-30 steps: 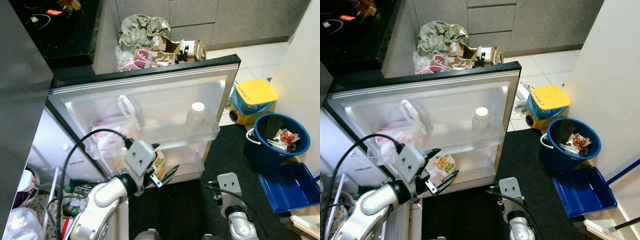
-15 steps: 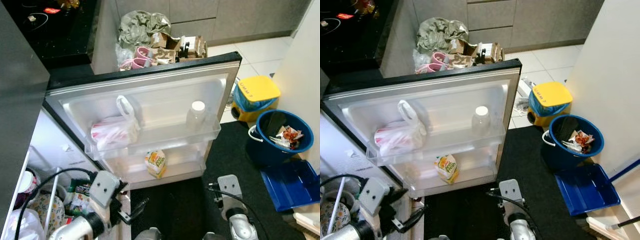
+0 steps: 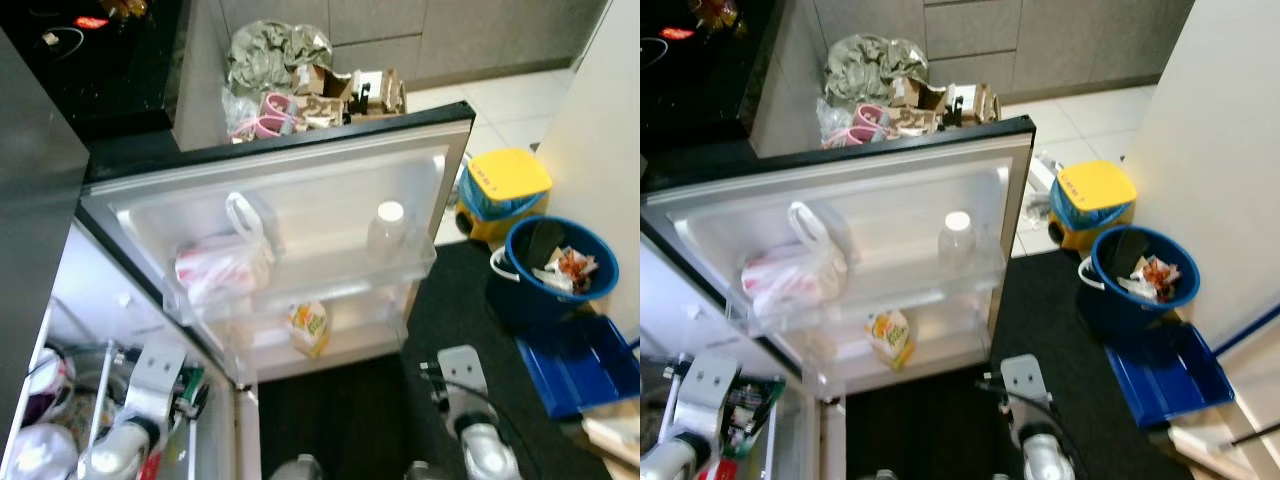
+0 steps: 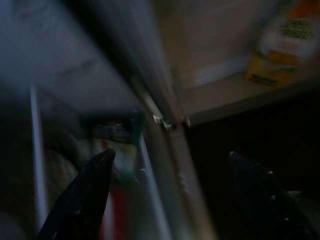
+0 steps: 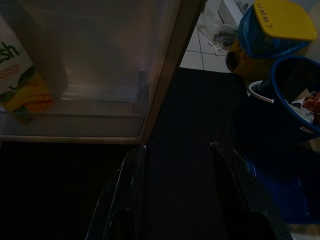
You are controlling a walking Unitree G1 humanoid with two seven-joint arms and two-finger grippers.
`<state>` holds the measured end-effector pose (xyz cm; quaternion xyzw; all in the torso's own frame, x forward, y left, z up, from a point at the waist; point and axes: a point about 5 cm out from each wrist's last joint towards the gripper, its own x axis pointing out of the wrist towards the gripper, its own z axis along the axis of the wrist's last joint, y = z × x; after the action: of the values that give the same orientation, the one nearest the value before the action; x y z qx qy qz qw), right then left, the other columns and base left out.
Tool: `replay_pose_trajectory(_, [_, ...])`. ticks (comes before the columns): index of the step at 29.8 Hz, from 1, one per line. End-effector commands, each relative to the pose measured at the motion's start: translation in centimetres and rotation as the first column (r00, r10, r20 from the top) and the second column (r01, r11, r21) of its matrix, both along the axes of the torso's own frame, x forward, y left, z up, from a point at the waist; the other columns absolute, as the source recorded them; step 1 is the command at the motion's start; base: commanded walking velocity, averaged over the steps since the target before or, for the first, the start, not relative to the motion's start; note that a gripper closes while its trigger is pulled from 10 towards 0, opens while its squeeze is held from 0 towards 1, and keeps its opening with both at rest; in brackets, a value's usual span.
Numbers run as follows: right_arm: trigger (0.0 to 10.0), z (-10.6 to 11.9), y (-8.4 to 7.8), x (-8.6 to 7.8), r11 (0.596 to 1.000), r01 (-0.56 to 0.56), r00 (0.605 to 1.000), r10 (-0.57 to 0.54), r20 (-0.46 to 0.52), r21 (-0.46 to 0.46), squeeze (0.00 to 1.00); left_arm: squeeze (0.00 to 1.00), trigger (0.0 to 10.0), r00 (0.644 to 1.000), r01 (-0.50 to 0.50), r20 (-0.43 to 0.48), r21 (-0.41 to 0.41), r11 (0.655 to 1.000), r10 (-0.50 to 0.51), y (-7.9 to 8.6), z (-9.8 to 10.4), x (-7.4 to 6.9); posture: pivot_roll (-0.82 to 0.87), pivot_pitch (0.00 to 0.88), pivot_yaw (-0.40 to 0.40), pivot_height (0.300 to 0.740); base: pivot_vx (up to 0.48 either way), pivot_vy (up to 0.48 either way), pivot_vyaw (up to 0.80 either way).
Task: Restocking fridge
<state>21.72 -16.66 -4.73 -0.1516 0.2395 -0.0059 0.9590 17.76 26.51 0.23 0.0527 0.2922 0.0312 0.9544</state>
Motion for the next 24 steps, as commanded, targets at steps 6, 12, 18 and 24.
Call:
replay_pose_trajectory(6, [10.0,-0.5,-1.3,-0.8,0.999,0.036,0.999,-0.037,-0.036,-0.006,0.0,0.0,10.0,0.991,-0.114,0.059,-0.081,0.99,0.119,1.6,0.4,0.2,0.0,0.111,0.027,0.74,0.0,0.0,0.0])
replay_pose_trajectory(12, [10.0,-1.0,-1.4,-1.3,0.998,0.068,0.995,-0.067,-0.072,0.013,0.0,0.0,10.0,0.996,-0.087,-0.017,0.128,0.988,0.09,3.7,-1.1,-0.3,0.0,0.1,0.026,0.74,0.0,0.0,0.0])
replay_pose_trajectory(18, [10.0,-1.4,-1.4,-1.9,0.997,0.072,0.992,-0.07,-0.102,0.013,0.0,0.0,10.0,0.996,-0.054,-0.068,0.157,0.986,0.065,3.0,-2.3,-0.6,0.0,0.1,0.026,0.74,0.0,0.0,0.0])
replay_pose_trajectory(24, [10.0,-1.9,-1.8,-2.7,0.997,0.081,0.988,-0.08,-0.135,0.006,0.0,0.0,10.0,0.996,-0.012,-0.089,0.147,0.989,0.026,1.5,-3.1,-0.6,0.0,0.092,0.02,0.74,0.0,0.0,0.0])
